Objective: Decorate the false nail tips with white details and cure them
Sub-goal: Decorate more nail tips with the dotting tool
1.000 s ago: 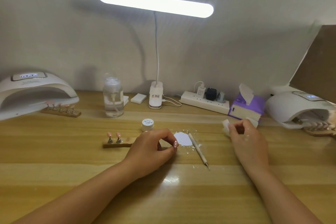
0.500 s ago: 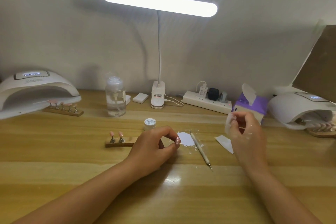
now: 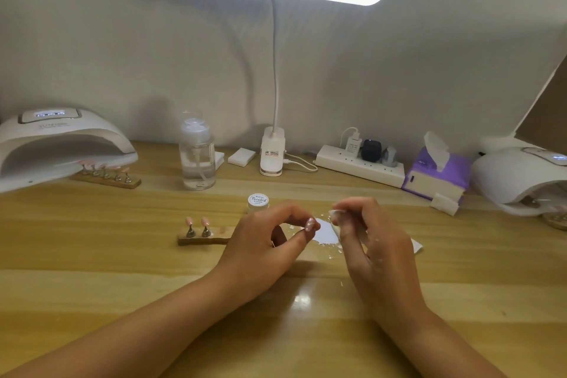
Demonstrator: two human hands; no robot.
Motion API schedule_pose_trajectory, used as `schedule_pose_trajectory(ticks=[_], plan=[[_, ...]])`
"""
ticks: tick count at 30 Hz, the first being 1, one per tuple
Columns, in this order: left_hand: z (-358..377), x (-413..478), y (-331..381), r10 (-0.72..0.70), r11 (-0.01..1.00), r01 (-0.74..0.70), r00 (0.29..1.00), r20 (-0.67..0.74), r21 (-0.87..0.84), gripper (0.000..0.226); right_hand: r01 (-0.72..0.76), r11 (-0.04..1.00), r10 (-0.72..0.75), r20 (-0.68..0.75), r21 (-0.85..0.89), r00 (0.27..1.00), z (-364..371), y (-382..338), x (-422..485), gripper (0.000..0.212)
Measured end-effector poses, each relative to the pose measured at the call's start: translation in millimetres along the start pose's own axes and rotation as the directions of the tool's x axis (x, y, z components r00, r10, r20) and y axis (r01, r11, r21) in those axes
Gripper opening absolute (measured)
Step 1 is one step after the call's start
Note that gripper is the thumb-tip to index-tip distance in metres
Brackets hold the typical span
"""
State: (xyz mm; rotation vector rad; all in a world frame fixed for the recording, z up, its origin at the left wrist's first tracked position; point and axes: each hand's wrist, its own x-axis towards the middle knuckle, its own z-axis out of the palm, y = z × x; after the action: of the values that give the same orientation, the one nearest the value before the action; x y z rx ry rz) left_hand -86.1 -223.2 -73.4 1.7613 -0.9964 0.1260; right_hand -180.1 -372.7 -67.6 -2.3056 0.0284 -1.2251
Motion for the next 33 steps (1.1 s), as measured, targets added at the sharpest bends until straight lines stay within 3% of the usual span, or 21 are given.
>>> schedule_pose_trajectory(ticks=[9, 21, 33], plan=[[0, 2, 1, -0.022, 1.000, 0.022, 0.999, -0.024, -0.022, 0.010, -0.025, 0.988, 0.016, 0.059, 0.153, 0.998, 5, -10, -3, 0.007], [-1, 2, 5, 0.004, 1.000, -0.004, 1.000, -0.018, 0.022, 0.033, -0.023, 0.994, 0.012, 0.108, 0.103, 0.994, 6, -12, -4, 0.005], [-2, 1, 7, 0.065, 0.995, -0.063, 0.998, -0.014, 0.075, 0.022, -0.034, 0.998, 0.029, 0.088, 0.060, 0.996, 8, -12, -4, 0.006]])
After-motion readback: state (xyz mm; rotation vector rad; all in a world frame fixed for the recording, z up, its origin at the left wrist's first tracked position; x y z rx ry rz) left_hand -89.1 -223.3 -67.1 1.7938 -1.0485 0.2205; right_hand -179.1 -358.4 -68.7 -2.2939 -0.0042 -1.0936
